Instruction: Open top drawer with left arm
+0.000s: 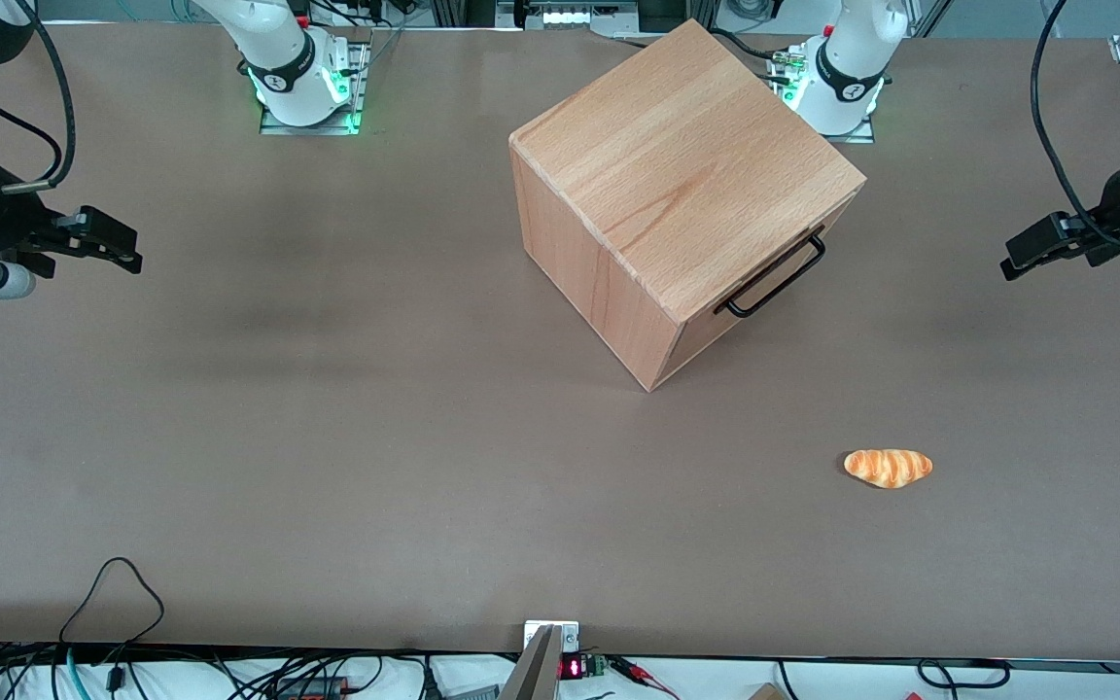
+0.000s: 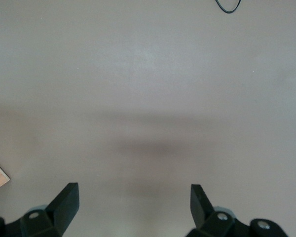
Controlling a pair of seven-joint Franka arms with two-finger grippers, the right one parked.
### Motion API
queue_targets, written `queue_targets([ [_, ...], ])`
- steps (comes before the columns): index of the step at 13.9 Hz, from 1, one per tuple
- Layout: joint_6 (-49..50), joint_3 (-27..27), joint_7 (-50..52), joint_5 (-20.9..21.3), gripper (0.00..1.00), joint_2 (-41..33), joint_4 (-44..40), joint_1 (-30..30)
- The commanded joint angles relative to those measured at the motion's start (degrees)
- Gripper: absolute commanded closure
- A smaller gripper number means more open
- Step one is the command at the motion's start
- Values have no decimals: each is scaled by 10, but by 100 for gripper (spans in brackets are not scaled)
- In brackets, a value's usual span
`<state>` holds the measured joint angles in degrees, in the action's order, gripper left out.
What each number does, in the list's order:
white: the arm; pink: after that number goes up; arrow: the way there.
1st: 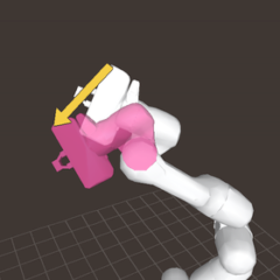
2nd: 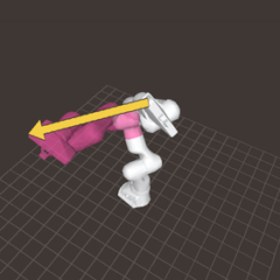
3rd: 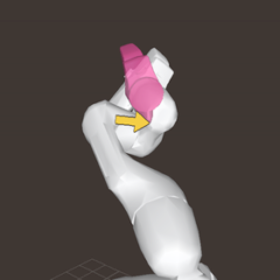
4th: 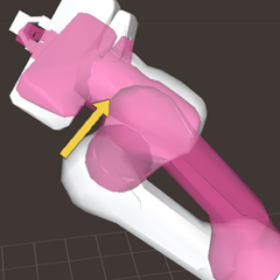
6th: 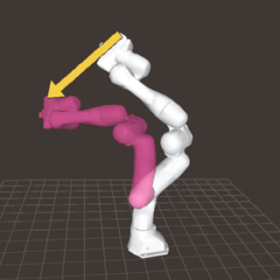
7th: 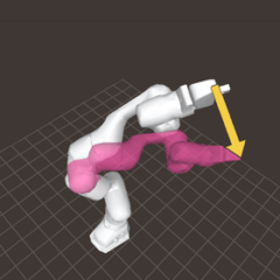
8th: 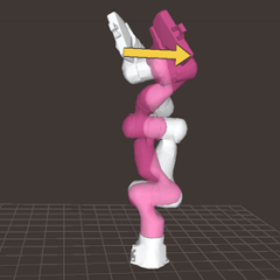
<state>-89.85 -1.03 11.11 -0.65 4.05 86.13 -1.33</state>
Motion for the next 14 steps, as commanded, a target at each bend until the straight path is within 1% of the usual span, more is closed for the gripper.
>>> queue_targets([
  [1,-9,4,1,8,0,-11,14,2],
  [14,3,4,-7,7,0,-6,12,-6],
])
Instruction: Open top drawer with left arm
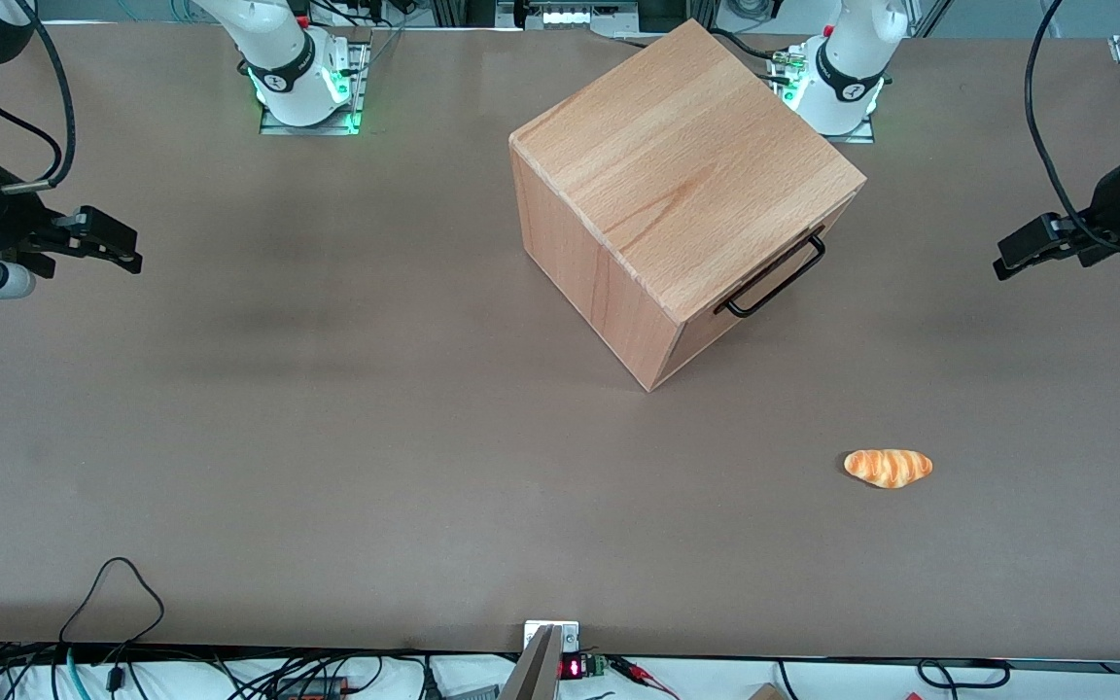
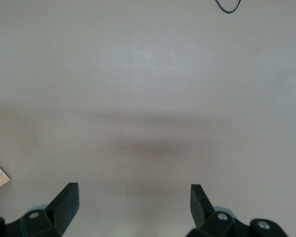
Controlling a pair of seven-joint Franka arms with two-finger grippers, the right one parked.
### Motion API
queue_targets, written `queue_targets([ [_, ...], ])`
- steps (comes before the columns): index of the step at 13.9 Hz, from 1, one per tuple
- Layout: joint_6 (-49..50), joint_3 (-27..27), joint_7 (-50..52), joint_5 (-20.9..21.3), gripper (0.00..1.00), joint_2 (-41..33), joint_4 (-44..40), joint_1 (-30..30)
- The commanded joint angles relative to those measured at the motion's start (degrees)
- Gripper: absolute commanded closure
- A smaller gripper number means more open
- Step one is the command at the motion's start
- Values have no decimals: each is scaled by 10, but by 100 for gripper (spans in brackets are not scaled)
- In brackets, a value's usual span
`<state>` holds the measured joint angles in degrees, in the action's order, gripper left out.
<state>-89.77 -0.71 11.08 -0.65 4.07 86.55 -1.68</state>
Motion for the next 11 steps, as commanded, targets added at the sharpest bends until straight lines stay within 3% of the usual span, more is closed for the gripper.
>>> queue_targets([
  [1,3,1,-7,7,0,-5,9,-3],
  [3,6,2,-8,6,0,-6,15,-6],
  [11,-40,108,-38,-34,0,19,89,-19],
])
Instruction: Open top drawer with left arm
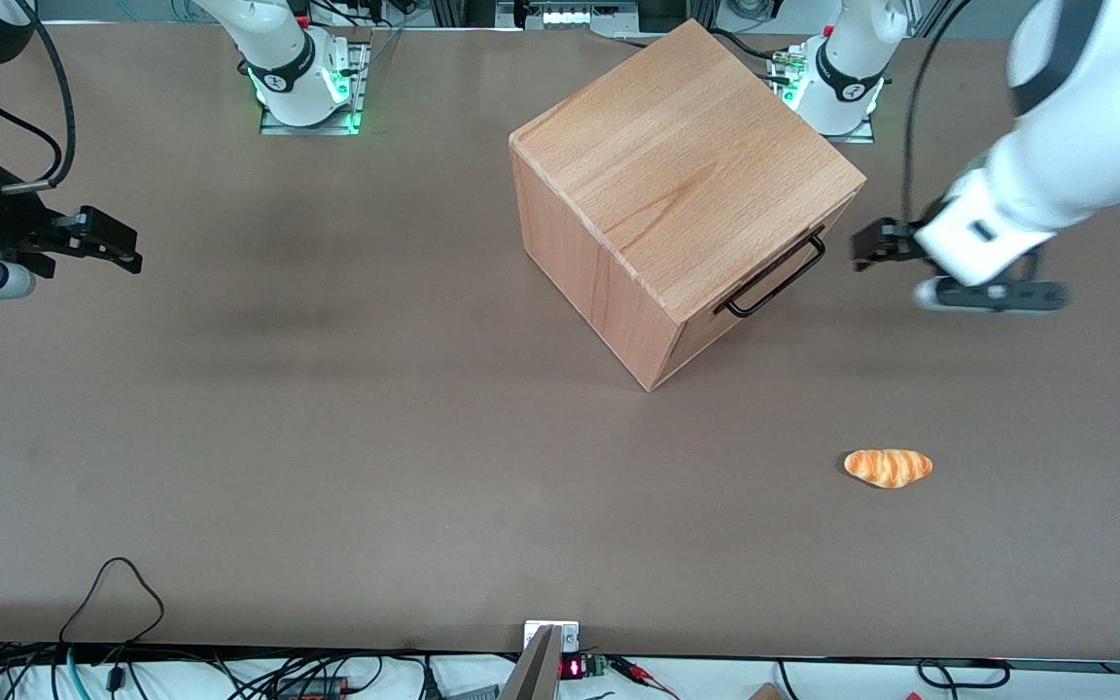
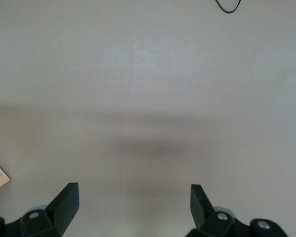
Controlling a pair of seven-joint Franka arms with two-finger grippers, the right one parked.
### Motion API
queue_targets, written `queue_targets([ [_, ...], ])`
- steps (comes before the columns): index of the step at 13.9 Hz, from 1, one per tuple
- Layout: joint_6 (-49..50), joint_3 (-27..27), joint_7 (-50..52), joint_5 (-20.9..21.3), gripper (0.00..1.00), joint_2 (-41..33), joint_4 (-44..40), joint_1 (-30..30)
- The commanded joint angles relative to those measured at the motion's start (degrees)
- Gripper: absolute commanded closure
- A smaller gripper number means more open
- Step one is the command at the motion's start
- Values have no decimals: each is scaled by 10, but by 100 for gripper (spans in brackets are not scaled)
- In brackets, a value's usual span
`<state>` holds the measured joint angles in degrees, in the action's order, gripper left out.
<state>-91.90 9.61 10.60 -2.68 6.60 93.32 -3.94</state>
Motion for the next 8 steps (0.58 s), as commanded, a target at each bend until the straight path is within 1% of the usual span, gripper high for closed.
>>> queue_targets([
  [1,-34,5,-64,-35,0,-3,38,5],
  [2,-47,5,-94,-47,0,-2,54,6],
  [5,-88,9,-153,-52,0,-1,95,7],
  [8,-114,17,-179,-54,0,2,118,7],
])
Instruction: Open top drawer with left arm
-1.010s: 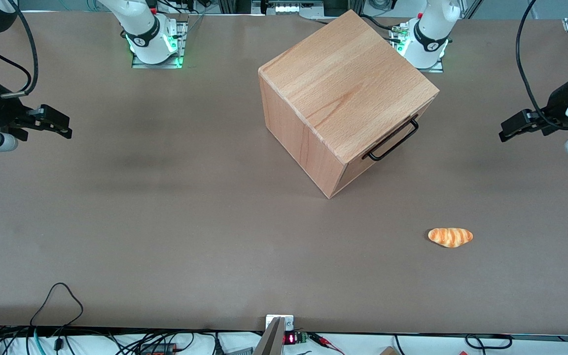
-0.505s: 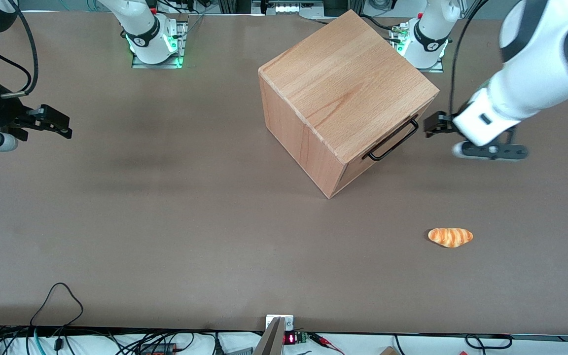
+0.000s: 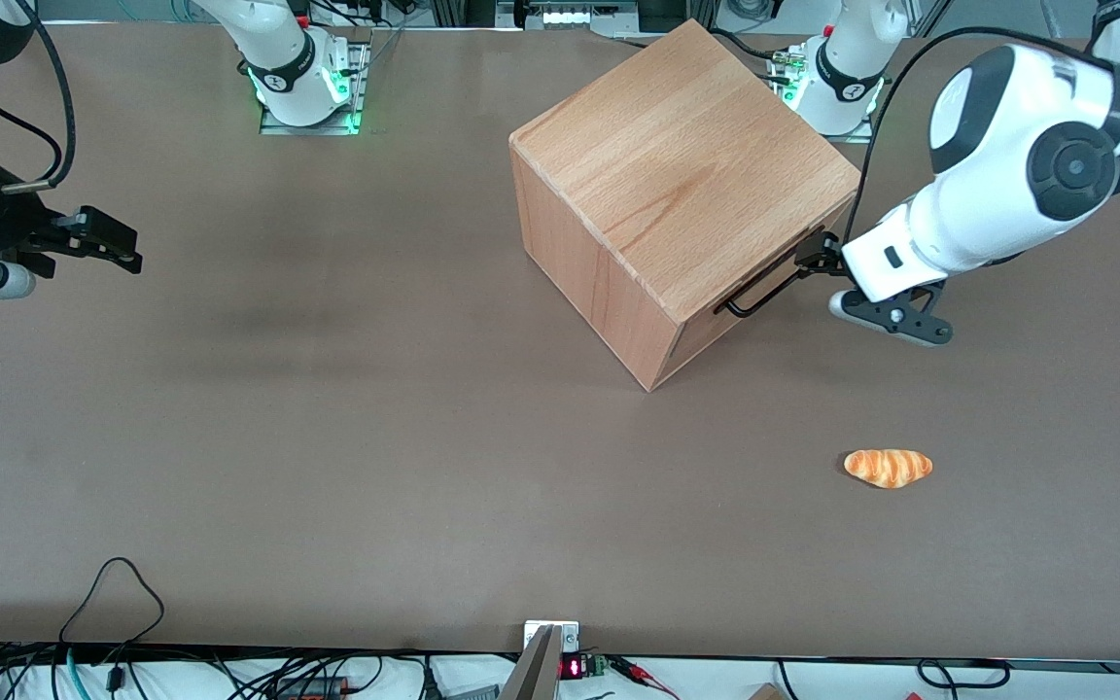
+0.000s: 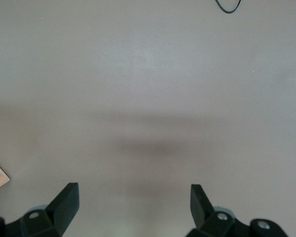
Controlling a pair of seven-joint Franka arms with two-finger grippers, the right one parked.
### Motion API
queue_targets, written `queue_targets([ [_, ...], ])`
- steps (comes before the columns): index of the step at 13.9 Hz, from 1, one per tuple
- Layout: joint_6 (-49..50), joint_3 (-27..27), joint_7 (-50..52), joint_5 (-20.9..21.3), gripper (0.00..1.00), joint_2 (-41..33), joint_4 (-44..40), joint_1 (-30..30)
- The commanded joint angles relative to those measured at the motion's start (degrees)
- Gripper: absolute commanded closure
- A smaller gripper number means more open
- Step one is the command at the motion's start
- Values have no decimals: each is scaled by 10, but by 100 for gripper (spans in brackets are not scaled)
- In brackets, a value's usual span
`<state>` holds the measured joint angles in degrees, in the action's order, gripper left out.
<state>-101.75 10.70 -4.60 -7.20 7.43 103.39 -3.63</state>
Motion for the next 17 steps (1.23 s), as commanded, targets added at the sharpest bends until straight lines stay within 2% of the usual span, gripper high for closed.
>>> queue_targets([
  [1,-14,18,-37,-8,0,-6,21,4],
  [8,-70,20,-124,-9,0,6,53,6],
  [17,-98,20,-150,-9,0,15,67,13],
])
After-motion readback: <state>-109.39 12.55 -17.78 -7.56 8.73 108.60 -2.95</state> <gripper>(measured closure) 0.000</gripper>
